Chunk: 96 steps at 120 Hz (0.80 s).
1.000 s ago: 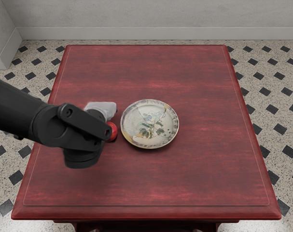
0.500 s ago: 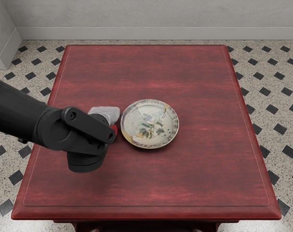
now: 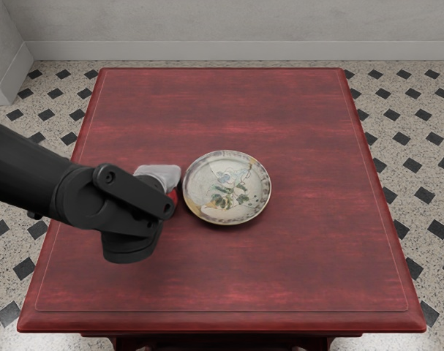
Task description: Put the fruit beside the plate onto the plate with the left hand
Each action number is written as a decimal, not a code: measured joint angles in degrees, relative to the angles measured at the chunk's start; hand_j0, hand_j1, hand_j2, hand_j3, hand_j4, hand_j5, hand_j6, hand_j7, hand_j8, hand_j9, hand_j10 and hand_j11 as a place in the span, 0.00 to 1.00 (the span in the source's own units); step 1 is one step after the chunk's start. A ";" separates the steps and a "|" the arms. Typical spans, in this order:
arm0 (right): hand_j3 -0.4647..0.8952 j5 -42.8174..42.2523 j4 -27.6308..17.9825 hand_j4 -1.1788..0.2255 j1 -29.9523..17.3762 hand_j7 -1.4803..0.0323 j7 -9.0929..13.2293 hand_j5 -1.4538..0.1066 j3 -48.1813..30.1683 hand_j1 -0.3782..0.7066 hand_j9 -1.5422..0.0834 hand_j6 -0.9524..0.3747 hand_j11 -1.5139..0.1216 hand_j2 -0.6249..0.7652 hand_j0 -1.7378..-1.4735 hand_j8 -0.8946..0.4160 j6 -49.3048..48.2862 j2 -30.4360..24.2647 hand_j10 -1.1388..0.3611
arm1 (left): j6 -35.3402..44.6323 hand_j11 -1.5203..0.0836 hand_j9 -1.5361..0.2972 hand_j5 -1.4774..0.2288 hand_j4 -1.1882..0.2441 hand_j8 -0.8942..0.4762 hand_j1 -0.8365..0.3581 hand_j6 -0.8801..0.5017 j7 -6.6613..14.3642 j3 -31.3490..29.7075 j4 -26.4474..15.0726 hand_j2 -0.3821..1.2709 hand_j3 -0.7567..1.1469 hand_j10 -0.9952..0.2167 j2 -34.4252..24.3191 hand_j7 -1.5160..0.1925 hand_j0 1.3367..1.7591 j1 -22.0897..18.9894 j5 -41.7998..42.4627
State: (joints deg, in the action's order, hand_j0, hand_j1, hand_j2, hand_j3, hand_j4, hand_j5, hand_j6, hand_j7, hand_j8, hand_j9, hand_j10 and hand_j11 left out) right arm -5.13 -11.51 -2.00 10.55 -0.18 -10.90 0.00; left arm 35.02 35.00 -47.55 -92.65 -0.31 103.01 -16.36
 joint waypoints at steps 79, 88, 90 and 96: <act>0.34 0.01 0.00 0.83 0.01 0.97 0.00 0.92 0.00 0.04 0.94 0.71 0.91 0.45 0.30 0.67 0.00 0.00 0.75 | -0.16 0.37 0.34 0.32 0.43 0.37 0.44 0.38 0.04 0.00 -0.05 0.42 0.40 0.26 -4.08 0.35 0.75 -0.01 0.29; 0.34 0.01 0.00 0.83 0.01 0.97 0.00 0.92 0.00 0.04 0.94 0.71 0.91 0.45 0.30 0.67 0.00 0.00 0.75 | -0.20 0.37 0.33 0.32 0.42 0.37 0.47 0.38 0.03 0.01 -0.04 0.40 0.40 0.25 -6.56 0.34 0.75 0.33 0.37; 0.34 0.00 0.00 0.83 0.00 0.97 0.00 0.92 0.00 0.04 0.94 0.71 0.91 0.45 0.30 0.67 0.00 0.00 0.75 | -0.16 0.37 0.33 0.32 0.42 0.37 0.47 0.38 0.04 0.00 -0.03 0.39 0.40 0.25 -7.10 0.34 0.75 0.41 0.34; 0.34 0.01 0.00 0.83 0.00 0.97 0.00 0.92 0.00 0.04 0.94 0.71 0.91 0.45 0.30 0.67 0.00 0.00 0.75 | -0.14 0.36 0.33 0.32 0.42 0.37 0.46 0.37 0.06 -0.05 -0.01 0.40 0.40 0.25 -7.73 0.34 0.75 0.56 0.35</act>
State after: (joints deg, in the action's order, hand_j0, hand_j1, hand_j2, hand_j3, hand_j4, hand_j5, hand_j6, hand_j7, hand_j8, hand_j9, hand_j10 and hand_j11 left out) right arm -5.12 -11.51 -1.99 10.55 -0.18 -10.90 0.00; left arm 34.87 35.06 -47.61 -92.66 -8.04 103.57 -16.01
